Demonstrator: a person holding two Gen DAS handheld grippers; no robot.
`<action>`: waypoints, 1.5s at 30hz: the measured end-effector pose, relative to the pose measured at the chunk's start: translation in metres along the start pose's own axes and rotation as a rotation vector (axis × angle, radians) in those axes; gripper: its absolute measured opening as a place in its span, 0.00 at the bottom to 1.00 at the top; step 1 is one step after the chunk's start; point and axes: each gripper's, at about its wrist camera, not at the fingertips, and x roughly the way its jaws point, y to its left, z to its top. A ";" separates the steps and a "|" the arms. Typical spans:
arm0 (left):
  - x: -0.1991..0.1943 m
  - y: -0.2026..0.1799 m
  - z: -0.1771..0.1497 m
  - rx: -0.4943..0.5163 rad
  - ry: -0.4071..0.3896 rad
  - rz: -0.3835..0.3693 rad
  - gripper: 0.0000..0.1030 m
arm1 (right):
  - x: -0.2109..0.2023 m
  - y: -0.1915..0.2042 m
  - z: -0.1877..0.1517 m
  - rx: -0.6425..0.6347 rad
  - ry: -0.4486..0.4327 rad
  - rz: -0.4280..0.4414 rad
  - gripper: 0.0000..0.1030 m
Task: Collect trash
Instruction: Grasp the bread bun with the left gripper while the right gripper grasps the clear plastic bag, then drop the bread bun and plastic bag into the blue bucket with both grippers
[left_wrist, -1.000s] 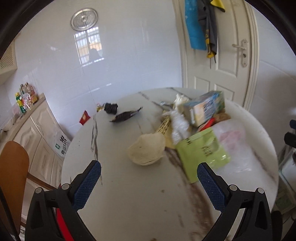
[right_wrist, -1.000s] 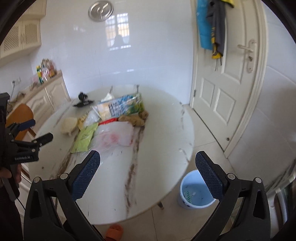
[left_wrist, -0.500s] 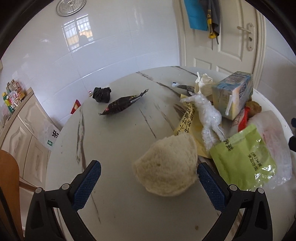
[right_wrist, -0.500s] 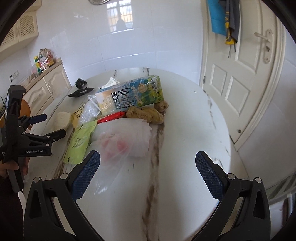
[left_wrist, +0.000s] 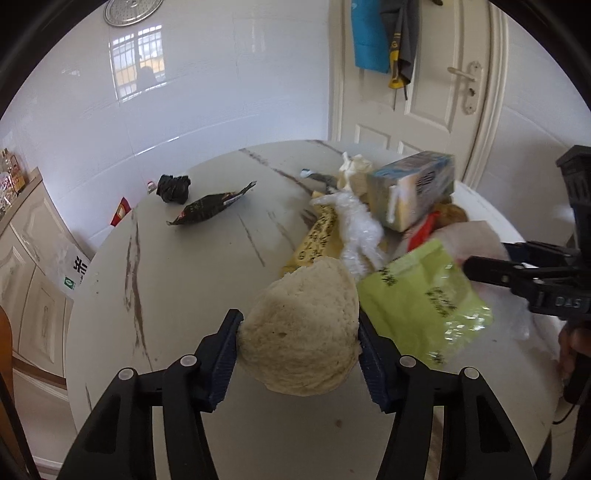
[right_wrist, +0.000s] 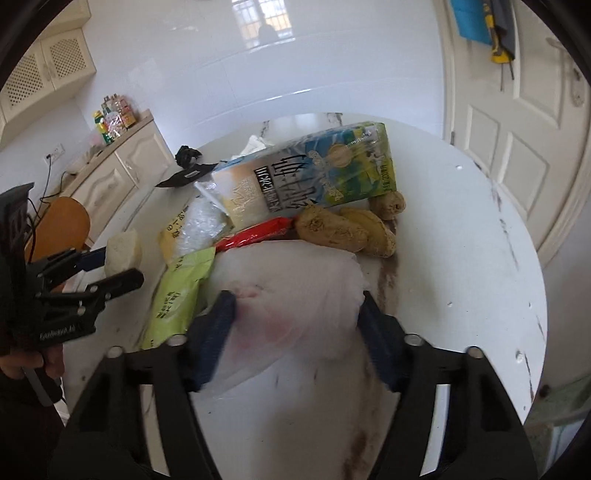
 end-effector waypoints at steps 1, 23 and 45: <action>-0.005 -0.003 0.000 0.001 -0.008 -0.006 0.54 | -0.002 0.000 -0.001 -0.009 -0.005 0.001 0.52; -0.051 -0.211 0.021 0.225 -0.095 -0.202 0.54 | -0.177 -0.108 -0.067 0.141 -0.290 -0.077 0.42; 0.203 -0.437 0.094 0.404 0.067 -0.133 0.89 | -0.130 -0.341 -0.140 0.402 -0.148 -0.261 0.42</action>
